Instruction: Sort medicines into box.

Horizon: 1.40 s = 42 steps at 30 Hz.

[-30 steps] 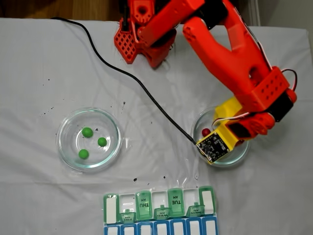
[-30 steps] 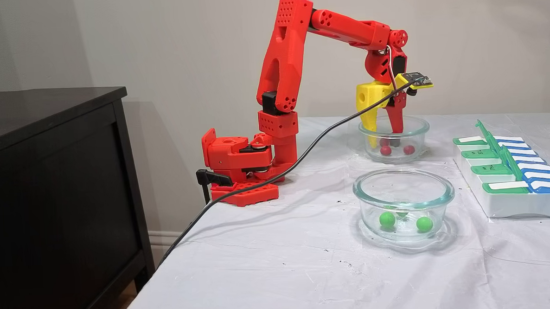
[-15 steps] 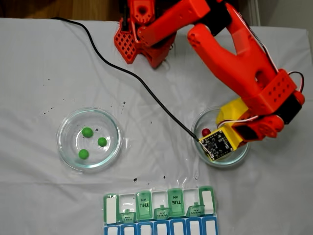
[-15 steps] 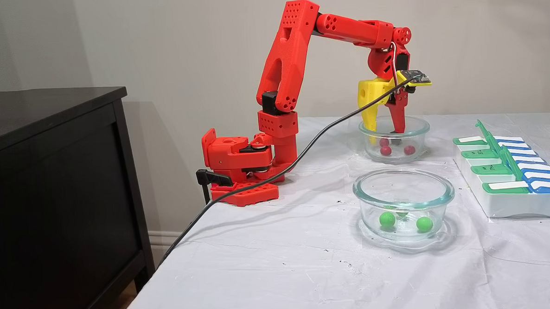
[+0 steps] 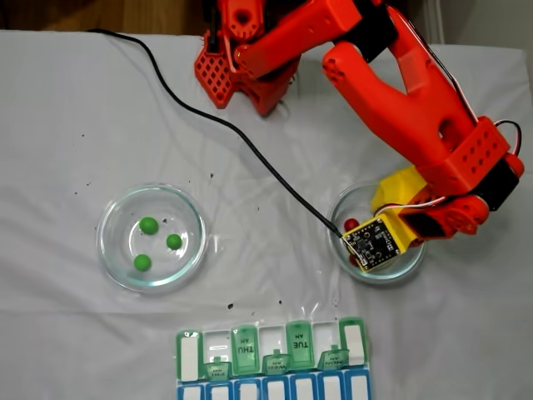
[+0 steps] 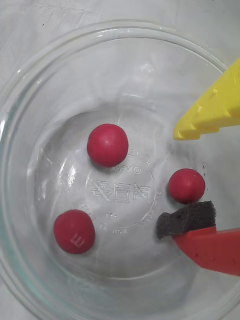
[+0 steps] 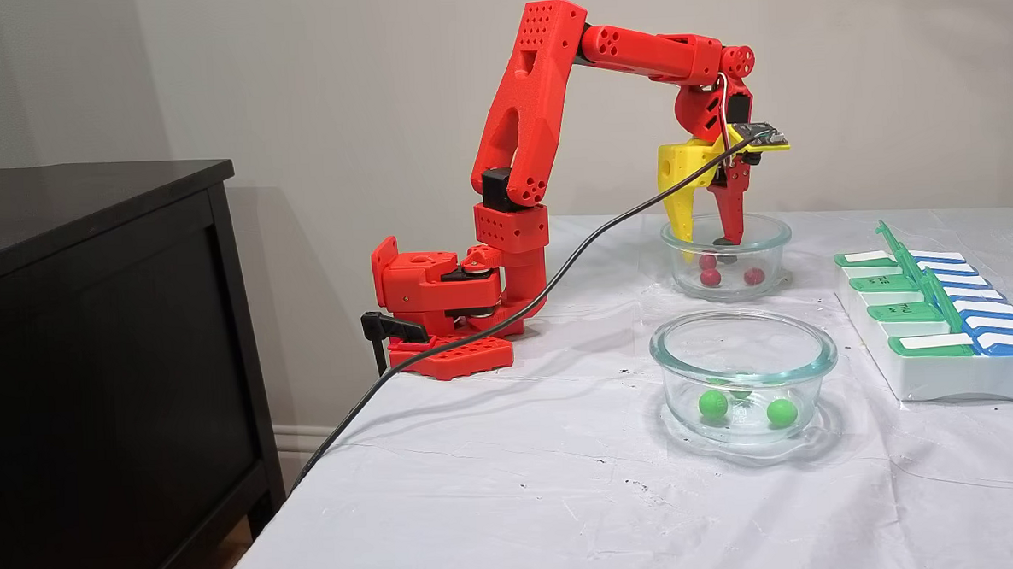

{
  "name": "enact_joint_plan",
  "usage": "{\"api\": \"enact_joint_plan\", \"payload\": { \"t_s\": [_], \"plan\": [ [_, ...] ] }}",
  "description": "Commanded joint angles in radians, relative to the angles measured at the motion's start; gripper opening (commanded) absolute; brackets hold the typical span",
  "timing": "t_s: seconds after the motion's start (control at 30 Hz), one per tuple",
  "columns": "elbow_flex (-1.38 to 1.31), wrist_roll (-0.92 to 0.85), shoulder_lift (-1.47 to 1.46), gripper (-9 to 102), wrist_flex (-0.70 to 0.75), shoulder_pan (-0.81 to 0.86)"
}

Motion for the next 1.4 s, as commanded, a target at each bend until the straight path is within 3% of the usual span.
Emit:
{"api": "enact_joint_plan", "payload": {
  "t_s": [0.0,0.2,0.43,0.67,0.87,1.03,1.37],
  "plan": [
    [-0.054,0.006,0.021,25,-0.014,-0.038],
    [-0.049,0.009,0.015,25,-0.015,-0.041],
    [-0.049,0.031,0.006,9,-0.017,-0.032],
    [-0.048,0.041,-0.002,1,-0.015,-0.032],
    [-0.054,0.041,0.000,0,-0.018,-0.025],
    [-0.103,0.009,-0.020,18,0.015,-0.026],
    [-0.255,-0.012,-0.077,31,0.107,-0.011]
  ]
}}
